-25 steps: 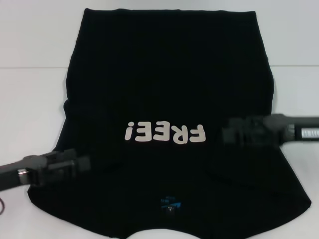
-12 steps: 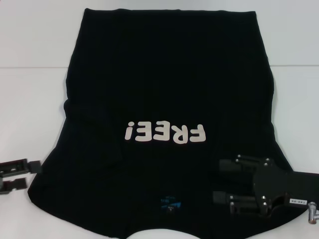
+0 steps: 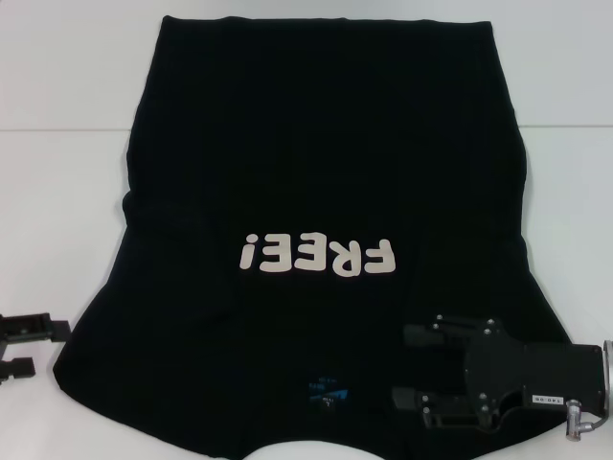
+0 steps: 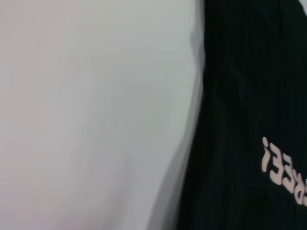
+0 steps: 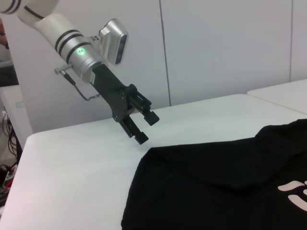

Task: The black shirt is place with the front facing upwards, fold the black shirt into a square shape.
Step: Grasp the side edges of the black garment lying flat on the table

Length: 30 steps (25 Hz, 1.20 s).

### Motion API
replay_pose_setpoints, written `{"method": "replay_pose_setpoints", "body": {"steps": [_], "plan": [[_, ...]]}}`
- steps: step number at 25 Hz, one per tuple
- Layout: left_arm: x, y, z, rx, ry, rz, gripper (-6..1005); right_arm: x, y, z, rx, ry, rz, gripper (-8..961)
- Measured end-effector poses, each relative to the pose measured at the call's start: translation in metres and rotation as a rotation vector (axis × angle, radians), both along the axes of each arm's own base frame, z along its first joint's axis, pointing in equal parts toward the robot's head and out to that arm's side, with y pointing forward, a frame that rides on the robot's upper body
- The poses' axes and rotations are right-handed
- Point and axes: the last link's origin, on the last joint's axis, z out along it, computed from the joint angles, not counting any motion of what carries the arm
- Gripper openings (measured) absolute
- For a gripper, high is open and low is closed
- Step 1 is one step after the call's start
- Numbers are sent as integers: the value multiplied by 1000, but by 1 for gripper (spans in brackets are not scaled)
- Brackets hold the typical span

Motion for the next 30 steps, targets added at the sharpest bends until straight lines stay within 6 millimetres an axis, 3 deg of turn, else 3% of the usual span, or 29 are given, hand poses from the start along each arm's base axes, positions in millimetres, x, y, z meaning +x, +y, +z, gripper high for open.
{"method": "replay_pose_setpoints", "body": {"steps": [30], "plan": [[17, 26, -34, -107, 33, -52, 870, -4, 4, -1, -3, 5, 0, 797]]}}
